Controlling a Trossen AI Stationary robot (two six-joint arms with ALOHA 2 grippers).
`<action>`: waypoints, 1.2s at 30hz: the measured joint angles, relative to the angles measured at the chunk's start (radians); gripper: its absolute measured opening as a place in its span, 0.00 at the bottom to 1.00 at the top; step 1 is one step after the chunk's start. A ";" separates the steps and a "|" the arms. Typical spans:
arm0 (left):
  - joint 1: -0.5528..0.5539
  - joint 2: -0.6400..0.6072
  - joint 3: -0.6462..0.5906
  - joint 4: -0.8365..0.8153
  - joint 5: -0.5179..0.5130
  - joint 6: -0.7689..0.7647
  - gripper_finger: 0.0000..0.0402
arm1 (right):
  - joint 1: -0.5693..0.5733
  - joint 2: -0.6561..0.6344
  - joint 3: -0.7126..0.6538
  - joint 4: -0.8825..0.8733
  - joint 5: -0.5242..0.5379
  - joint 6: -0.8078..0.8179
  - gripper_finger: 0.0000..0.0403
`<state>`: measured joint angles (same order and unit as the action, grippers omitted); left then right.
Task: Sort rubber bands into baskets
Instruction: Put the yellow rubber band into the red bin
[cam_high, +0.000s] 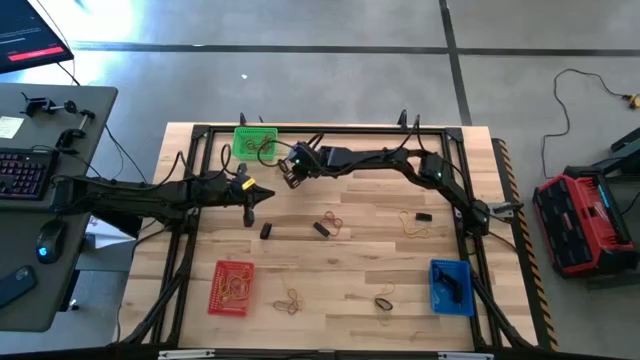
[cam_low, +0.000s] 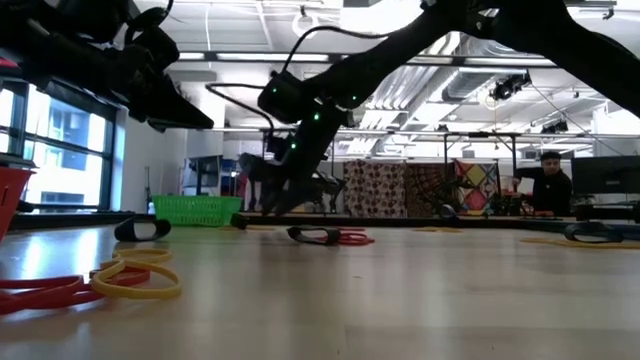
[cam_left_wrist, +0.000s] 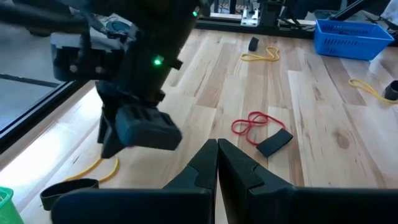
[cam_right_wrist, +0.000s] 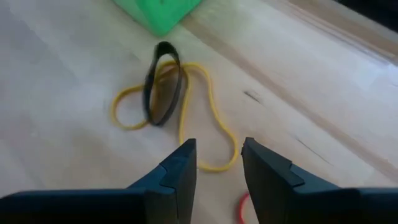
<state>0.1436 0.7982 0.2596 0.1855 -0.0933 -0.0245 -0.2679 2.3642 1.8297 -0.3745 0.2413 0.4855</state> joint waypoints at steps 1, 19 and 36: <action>0.000 0.000 0.000 -0.001 0.000 -0.001 0.01 | 0.001 0.004 0.000 0.011 0.008 0.001 0.30; 0.000 0.000 0.000 0.000 0.000 -0.010 0.01 | 0.037 0.021 -0.002 0.075 0.030 -0.077 0.30; -0.001 0.000 0.000 -0.006 0.002 -0.017 0.01 | 0.058 0.088 0.002 0.154 0.047 -0.182 0.30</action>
<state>0.1429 0.7982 0.2600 0.1796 -0.0913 -0.0414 -0.2100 2.4519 1.8313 -0.2200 0.2885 0.3035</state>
